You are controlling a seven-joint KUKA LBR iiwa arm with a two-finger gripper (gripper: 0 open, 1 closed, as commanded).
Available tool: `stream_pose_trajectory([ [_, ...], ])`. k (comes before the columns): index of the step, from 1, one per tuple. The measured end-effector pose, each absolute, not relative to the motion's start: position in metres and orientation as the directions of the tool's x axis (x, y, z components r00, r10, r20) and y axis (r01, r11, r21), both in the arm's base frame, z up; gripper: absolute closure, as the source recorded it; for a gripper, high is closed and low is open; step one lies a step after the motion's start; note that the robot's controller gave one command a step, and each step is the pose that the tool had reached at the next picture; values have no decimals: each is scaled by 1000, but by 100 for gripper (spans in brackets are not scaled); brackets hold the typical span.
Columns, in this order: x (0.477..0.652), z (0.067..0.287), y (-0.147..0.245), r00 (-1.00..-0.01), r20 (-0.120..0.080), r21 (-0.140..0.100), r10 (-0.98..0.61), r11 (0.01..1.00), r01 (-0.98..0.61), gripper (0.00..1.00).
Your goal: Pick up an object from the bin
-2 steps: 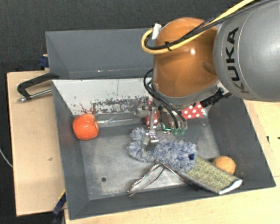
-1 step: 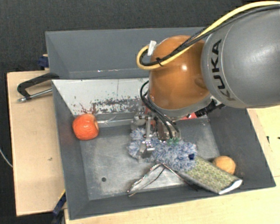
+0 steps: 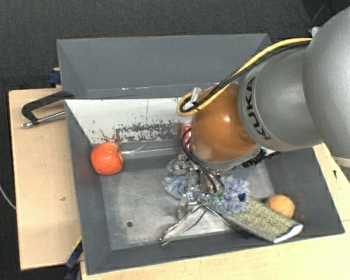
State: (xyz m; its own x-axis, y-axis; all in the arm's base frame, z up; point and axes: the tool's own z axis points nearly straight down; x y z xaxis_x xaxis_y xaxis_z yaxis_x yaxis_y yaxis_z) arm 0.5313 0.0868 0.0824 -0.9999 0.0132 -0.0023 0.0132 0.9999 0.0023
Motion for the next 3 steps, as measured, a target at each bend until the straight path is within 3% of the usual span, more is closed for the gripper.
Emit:
stream_pose_trajectory([
  [1, 534, 78, 82, -1000, -3, 3, 15, 1000, 15, 100],
  [2, 534, 78, 82, -1000, -3, 3, 15, 1000, 15, 100],
  [3, 536, 126, 90, -1000, 1, 2, 27, 1000, 27, 100],
])
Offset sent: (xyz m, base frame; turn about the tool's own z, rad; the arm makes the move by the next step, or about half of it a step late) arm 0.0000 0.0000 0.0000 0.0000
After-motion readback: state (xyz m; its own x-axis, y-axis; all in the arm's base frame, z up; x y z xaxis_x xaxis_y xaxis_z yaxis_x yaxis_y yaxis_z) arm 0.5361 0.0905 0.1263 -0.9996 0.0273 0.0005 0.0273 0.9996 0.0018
